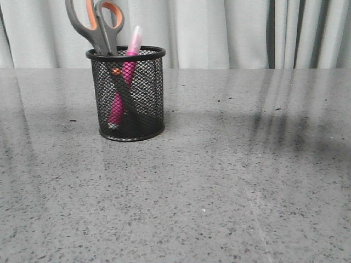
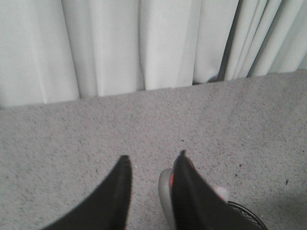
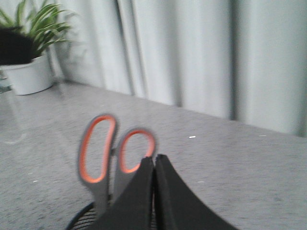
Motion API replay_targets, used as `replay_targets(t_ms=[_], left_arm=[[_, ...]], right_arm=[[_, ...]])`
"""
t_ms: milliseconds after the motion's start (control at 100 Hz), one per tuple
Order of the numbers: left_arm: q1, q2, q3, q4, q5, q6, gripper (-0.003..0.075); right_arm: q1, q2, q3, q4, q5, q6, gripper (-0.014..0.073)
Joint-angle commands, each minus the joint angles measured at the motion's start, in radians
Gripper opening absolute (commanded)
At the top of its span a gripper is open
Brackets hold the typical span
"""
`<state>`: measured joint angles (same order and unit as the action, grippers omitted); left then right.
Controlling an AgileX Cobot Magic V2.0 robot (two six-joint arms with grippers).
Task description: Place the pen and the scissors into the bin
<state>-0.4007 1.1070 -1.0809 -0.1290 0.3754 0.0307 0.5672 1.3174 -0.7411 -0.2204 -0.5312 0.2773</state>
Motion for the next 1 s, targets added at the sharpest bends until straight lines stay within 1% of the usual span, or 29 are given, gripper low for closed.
replay_targets(t_ms=[0,20,150,260,330,440,510,740,880,990], left_arm=[[0.003,-0.058,-0.019,0.039,-0.07,-0.006,-0.0001],[0.003,-0.068,-0.014,0.052,-0.073,-0.006,-0.0018],[0.003,-0.145,0.059,0.088,-0.12,-0.006,-0.002],[0.003,-0.242,0.174,0.088,-0.226,-0.006,-0.002],[0.003,-0.312,0.262,0.088,-0.308,-0.006,-0.002],[0.003,-0.428,0.412,0.088,-0.416,-0.006,-0.002],[0.003,-0.502,0.498,0.086,-0.444,-0.006,-0.002],[0.003,-0.76,0.703,0.015,-0.443,-0.008,-0.002],[0.003,-0.9,0.793,-0.008,-0.438,-0.008,-0.002],[0.003,-0.97,0.83,-0.052,-0.436,-0.008,-0.002]], right_arm=[[-0.041,-0.13,-0.023,0.001,0.064,-0.025,-0.0063],[-0.049,-0.145,-0.023,0.001,0.097,-0.029,-0.0063],[-0.087,-0.285,-0.023,-0.005,0.326,-0.04,-0.0063],[-0.097,-0.4,-0.023,-0.043,0.544,-0.04,-0.0063],[-0.097,-0.462,-0.012,-0.088,0.616,-0.04,-0.0063],[-0.097,-0.575,0.054,-0.141,0.611,-0.04,-0.0063],[-0.097,-0.658,0.119,-0.145,0.601,-0.04,-0.0063],[-0.097,-0.959,0.388,-0.145,0.486,-0.04,-0.0063],[-0.097,-1.12,0.506,-0.143,0.488,-0.04,-0.0064],[-0.097,-1.207,0.55,-0.141,0.49,-0.04,-0.0064]])
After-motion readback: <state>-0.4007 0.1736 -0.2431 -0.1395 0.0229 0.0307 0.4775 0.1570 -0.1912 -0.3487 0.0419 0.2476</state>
